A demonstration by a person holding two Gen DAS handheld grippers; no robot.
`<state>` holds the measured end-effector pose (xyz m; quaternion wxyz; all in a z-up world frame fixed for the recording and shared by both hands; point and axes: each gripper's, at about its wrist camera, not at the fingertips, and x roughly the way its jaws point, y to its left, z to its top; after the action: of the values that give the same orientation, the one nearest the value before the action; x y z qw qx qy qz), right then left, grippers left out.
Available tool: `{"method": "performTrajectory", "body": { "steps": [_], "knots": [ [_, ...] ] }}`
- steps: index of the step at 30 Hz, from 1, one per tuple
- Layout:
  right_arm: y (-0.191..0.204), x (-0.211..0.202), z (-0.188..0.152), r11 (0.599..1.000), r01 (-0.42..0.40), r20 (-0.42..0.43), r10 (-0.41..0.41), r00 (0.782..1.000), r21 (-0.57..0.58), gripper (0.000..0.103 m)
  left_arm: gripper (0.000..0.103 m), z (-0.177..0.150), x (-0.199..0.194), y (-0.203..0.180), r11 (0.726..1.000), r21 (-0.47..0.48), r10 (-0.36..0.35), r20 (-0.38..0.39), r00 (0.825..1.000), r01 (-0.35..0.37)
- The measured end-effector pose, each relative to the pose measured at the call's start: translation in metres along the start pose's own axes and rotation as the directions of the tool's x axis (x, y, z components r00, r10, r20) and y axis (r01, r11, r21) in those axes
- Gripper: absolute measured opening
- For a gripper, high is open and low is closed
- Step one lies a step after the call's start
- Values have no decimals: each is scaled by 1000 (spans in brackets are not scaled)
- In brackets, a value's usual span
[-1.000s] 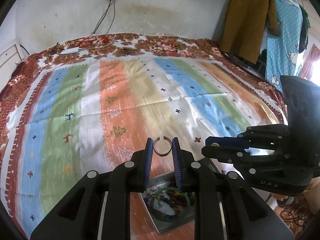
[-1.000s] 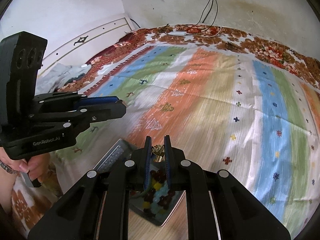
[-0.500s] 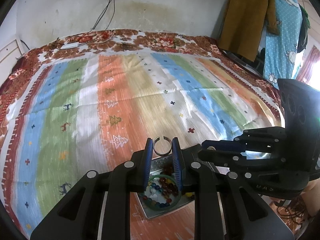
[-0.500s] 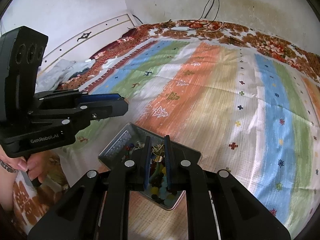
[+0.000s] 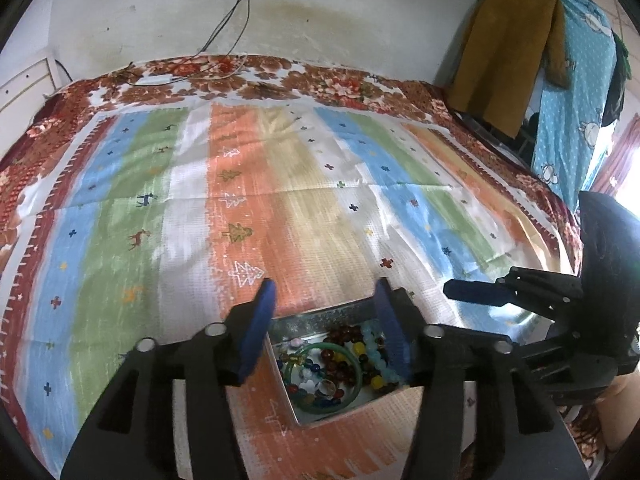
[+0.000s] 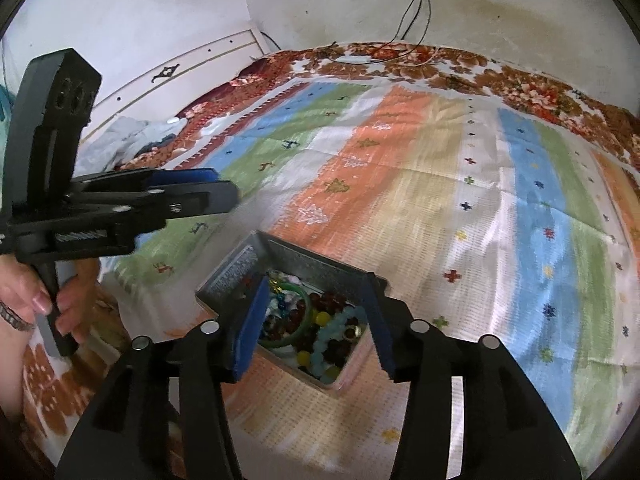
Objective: Organize jewelry
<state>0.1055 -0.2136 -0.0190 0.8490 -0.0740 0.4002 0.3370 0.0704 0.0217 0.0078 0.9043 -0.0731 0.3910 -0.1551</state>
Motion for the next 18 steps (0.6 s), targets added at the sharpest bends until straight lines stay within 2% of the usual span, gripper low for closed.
{"method": "performTrajectory", "body": {
  "steps": [4,7,12,18],
  "knots": [
    [-5,-10,-8,1000,3,14,-3,1000,25,54,66,-7,-10,3,1000,-17,20,7,1000,-20],
    [-4,-23,-11,999,20,54,-21,998,29,61,78,-12,-15,1,999,-21,32,10,999,-32],
    [-5,-33,-17,999,16,79,-18,997,31,71,88,-16,-19,-3,997,-6,72,20,997,-72],
    [-10,-39,-28,998,29,73,-33,997,57,85,97,-22,-22,-8,997,6,80,16,997,-80]
  ]
}}
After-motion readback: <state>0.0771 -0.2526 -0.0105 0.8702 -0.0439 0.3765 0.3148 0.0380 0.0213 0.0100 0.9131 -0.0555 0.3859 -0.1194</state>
